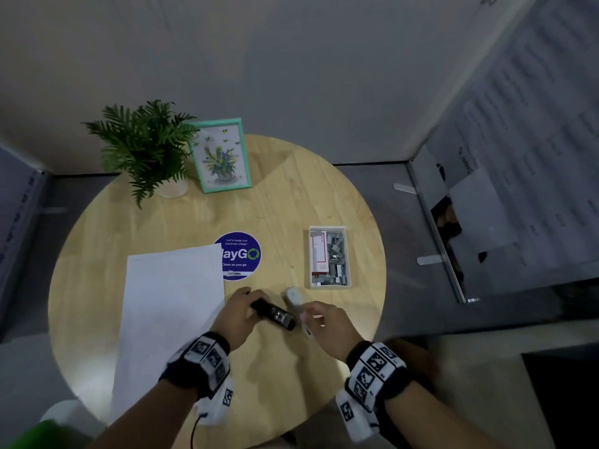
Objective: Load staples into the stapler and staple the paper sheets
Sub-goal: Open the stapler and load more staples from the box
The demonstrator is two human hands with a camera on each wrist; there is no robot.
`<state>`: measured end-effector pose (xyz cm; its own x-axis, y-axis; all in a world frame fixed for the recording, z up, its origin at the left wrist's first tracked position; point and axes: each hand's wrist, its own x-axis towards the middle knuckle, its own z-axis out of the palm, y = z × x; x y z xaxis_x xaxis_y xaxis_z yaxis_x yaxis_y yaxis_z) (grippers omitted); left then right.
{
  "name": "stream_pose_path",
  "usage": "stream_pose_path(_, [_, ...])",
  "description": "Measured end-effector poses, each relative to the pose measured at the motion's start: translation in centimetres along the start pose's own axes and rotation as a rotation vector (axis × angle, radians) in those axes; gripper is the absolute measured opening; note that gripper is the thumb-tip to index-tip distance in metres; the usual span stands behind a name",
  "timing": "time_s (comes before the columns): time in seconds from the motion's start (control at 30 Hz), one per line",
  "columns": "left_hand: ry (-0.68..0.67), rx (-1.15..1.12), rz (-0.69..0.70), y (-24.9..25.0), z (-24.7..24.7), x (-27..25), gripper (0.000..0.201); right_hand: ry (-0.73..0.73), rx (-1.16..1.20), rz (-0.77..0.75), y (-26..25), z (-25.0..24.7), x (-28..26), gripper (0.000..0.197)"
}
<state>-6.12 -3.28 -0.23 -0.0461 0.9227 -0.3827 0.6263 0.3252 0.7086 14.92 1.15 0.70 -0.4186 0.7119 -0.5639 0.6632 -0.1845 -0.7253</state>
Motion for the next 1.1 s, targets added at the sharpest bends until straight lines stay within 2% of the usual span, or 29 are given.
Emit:
stream_pose_path(0.03, [0.058,-0.079,-0.006,0.3,0.1,-0.5,0.049,-0.005,0.016,-0.007,-0.4,0.0,0.0,0.030])
stream_pose_path(0.13, [0.178,-0.284,-0.043,2.1,0.7,-1.6,0.031,0.063,0.099,-0.038,-0.9,0.2,0.6,0.030])
stream_pose_path(0.23, [0.303,-0.410,-0.078,4.2,1.1,-1.7,0.021,0.151,0.400,-0.011,-1.5,-0.1,0.9,0.015])
stream_pose_path(0.33, [0.432,-0.642,-0.170,5.4,1.0,-1.5,0.019,0.131,0.795,0.154,-2.1,-1.3,1.0,0.019])
stream_pose_path(0.4, [0.449,-0.803,-0.268,5.9,0.8,-1.6,0.022,0.096,0.922,0.199,-1.8,-1.9,1.4,0.023])
stream_pose_path(0.57, [0.410,-1.184,-0.398,6.9,0.2,-1.2,0.041,0.085,0.958,0.238,-0.5,-2.6,2.0,0.029])
stream_pose_path(0.63, [0.364,-1.344,-0.425,6.9,0.2,-1.1,0.046,0.131,0.823,0.212,0.0,-2.9,2.4,0.029])
stream_pose_path(0.7, [0.359,-1.444,-0.427,6.7,0.4,-1.2,0.047,0.252,0.519,0.147,0.7,-3.6,3.0,0.025])
stream_pose_path(0.77, [0.381,-1.455,-0.434,6.5,0.5,-1.2,0.049,0.383,0.186,0.099,1.2,-4.9,3.5,0.020])
stream_pose_path(0.83, [0.392,-1.428,-0.440,6.3,0.6,-1.3,0.048,0.450,-0.125,0.062,1.5,-6.4,4.4,0.011])
stream_pose_path(0.93, [0.402,-1.409,-0.445,6.0,0.7,-1.5,0.046,0.408,-0.487,0.084,1.7,-8.0,6.3,0.017])
stream_pose_path(1.1, [0.431,-1.402,-0.433,5.9,0.8,-2.1,0.038,0.338,-0.747,0.104,1.7,-8.1,8.9,0.022])
